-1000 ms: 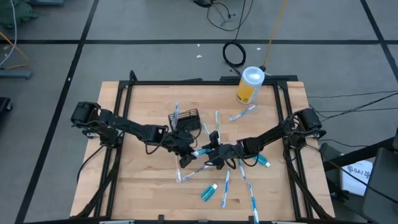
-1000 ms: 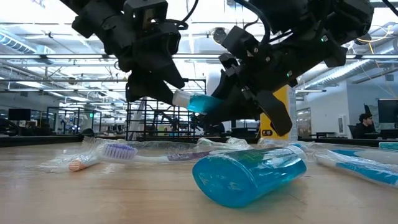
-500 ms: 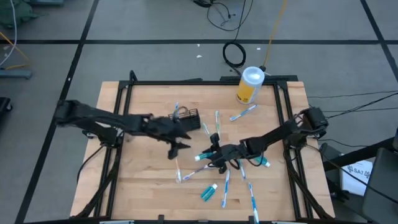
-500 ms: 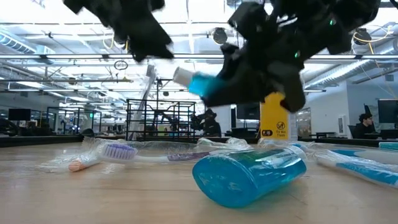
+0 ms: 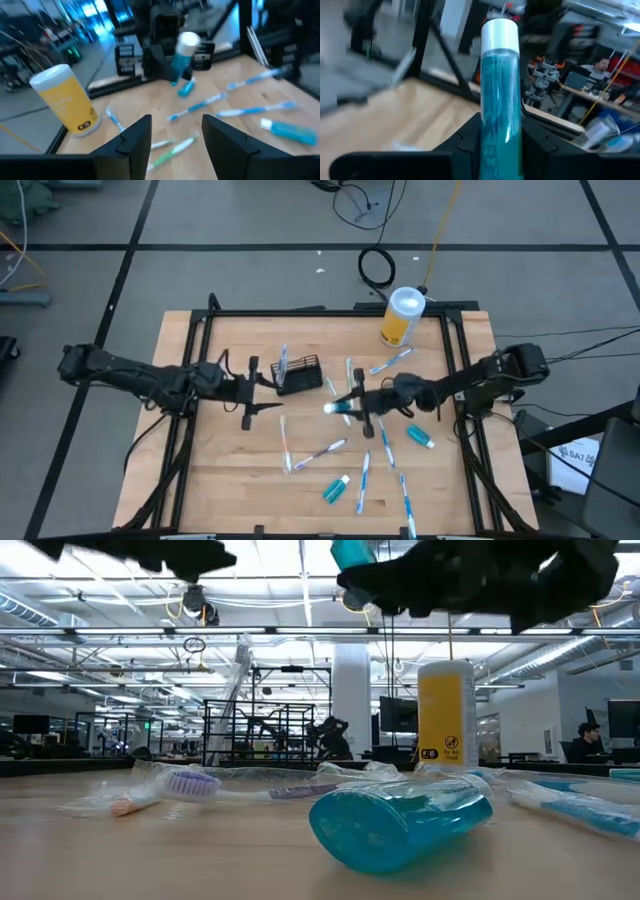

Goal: Pick & Place toothbrushing station
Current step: Put the top left blue mouthwash into the black mesh organizer

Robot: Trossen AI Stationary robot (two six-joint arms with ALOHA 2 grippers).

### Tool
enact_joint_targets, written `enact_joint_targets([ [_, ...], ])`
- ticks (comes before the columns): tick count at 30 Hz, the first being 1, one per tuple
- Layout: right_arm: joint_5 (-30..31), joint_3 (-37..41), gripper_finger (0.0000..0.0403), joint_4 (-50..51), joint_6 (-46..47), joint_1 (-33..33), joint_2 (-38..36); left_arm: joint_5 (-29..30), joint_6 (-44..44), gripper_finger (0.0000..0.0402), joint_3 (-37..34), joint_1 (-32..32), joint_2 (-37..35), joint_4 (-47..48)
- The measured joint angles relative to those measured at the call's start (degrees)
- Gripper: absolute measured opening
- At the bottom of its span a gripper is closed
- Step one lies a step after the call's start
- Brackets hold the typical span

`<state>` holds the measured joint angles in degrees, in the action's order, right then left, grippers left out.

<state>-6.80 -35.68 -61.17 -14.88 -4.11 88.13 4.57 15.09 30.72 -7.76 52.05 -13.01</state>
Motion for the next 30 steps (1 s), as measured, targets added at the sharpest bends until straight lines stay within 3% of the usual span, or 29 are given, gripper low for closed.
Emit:
enact_joint_targets([
  [5,-2.3,-0.4,0.0082,-7.4,9.1,2.6,4.8,0.9,-3.4,0.0182,-9.8,1.4,5.1,-29.6],
  [10,-2.5,-3.3,0.0082,-7.9,9.7,2.6,9.3,1.3,-11.1,0.0182,-9.4,1.6,11.4,-34.1],
  [13,-2.5,-5.9,0.0082,-6.3,10.3,2.9,10.9,0.3,-10.1,0.0182,-6.6,1.6,13.6,-29.3],
  [17,-2.5,-8.1,0.0082,-0.9,11.2,3.4,11.2,0.7,-8.1,0.0182,-0.5,0.6,15.1,-15.2],
  [23,-2.5,-8.8,0.0082,3.6,11.2,4.1,10.8,7.4,-6.0,0.0182,10.7,-0.3,15.1,5.1],
  [30,-2.5,-8.8,0.0082,3.5,11.2,4.2,10.7,5.0,-5.8,0.0203,19.7,-0.2,19.6,18.7],
])
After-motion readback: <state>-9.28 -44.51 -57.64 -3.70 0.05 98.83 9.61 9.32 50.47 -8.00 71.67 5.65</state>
